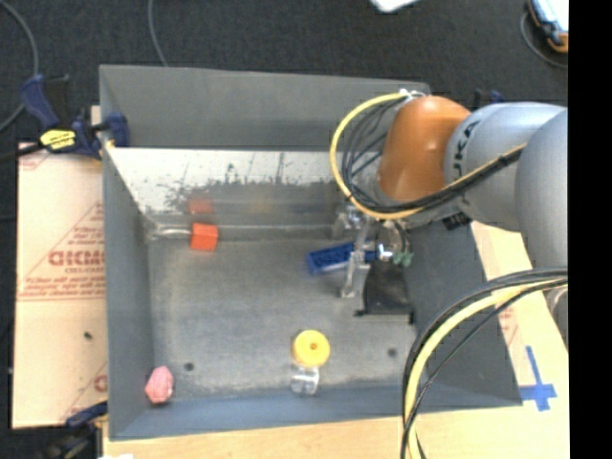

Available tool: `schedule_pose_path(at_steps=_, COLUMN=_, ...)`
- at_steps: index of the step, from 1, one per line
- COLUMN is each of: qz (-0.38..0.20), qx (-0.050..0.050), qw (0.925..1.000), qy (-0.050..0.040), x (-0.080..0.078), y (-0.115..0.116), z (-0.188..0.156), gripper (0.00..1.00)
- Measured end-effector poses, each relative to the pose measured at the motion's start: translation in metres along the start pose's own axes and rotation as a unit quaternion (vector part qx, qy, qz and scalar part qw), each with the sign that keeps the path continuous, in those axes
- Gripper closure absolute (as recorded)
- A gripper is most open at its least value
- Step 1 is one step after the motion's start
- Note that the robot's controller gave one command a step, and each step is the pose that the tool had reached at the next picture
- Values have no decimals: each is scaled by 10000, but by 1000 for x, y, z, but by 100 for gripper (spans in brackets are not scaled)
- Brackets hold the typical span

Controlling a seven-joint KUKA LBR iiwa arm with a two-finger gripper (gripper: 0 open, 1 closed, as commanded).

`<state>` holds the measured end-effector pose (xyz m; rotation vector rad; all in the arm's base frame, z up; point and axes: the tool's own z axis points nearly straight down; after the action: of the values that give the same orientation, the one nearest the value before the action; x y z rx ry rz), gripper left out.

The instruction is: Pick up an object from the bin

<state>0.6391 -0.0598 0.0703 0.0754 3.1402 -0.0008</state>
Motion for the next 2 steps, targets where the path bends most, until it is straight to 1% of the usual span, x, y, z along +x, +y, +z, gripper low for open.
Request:
schedule_pose_path(at_steps=1, qz=-287, qx=8, qw=9996, qy=-37, x=-3, y=2, z=-1, gripper=0)
schedule_pose_path(at_steps=2, qz=-7, qx=-1, qw=10000, qy=-20, x=-1, y=-1, z=-1, gripper=0)
